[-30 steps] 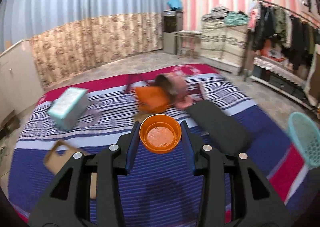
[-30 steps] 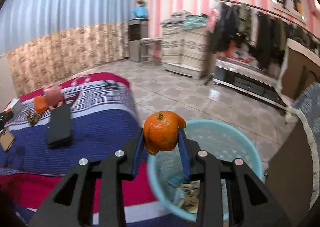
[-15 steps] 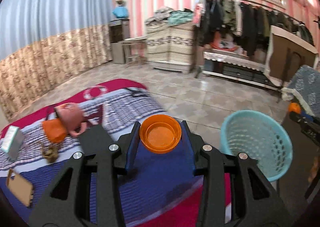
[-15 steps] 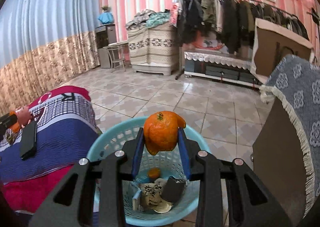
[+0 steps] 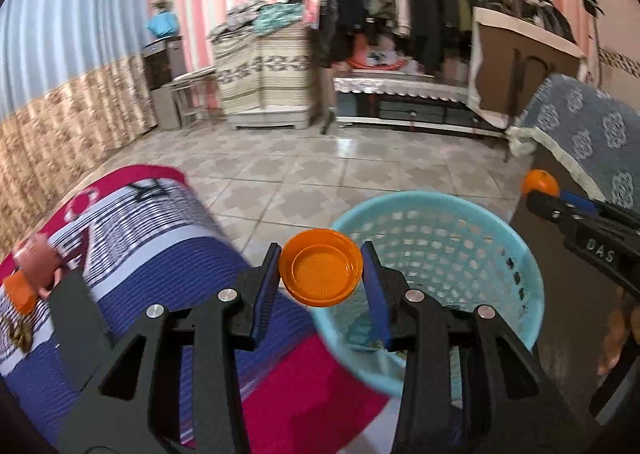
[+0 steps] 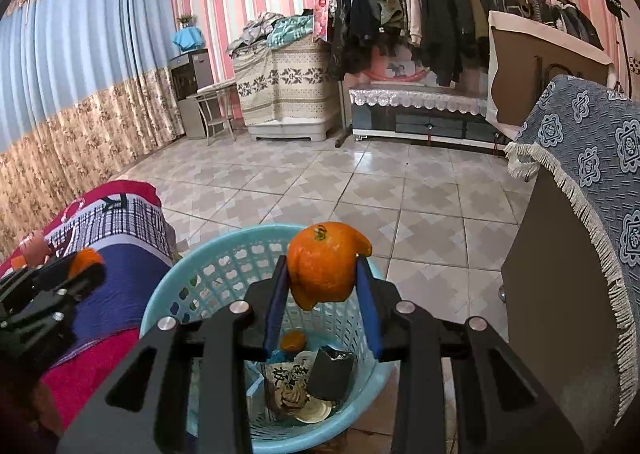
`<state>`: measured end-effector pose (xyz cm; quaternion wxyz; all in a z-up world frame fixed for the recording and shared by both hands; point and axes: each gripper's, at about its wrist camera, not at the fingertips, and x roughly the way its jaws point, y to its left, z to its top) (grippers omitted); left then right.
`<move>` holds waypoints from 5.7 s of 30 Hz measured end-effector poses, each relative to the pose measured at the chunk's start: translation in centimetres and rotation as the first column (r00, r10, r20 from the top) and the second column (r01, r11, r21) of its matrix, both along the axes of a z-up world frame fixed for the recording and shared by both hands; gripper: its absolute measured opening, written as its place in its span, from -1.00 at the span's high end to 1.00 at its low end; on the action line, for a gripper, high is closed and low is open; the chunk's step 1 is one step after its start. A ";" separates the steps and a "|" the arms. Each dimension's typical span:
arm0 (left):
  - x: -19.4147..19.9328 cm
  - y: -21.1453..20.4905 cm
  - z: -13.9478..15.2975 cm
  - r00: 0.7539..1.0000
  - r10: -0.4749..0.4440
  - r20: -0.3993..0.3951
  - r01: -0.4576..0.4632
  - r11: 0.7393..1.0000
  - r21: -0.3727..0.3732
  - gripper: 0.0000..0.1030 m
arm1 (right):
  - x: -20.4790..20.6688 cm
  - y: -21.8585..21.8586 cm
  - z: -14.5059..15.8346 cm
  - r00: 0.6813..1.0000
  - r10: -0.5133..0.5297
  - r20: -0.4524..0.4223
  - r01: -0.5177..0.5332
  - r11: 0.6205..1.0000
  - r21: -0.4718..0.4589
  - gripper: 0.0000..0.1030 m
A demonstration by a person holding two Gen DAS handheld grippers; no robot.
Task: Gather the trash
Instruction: 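Open the left tool to drop the bowl into the basket, then open the right tool to drop the mandarin into the basket, then move both tools back over the items on the bed, then grasp the brown crumpled cloth bag with the left tool, then grasp the orange plastic bag with the right tool while the left tool holds the cloth bag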
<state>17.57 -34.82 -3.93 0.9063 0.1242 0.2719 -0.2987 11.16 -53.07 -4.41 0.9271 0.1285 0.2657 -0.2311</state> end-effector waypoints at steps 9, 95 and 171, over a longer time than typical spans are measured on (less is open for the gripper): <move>0.8 -2.9 -1.0 0.999 -0.051 -0.005 0.051 0.998 0.026 0.23 | -0.5 -1.0 -0.4 0.999 -0.039 -0.003 0.039 0.998 0.039 0.35; 4.0 36.2 -0.9 0.766 0.643 0.003 -0.643 0.766 0.015 -0.89 | 9.0 19.3 -0.2 0.945 0.326 -0.011 -0.326 0.943 -0.072 -0.76; 5.5 55.4 -4.8 0.574 0.816 -0.066 -0.817 0.576 0.007 0.12 | 25.3 50.0 -3.1 0.700 0.686 -0.196 -0.707 0.706 -0.053 -0.54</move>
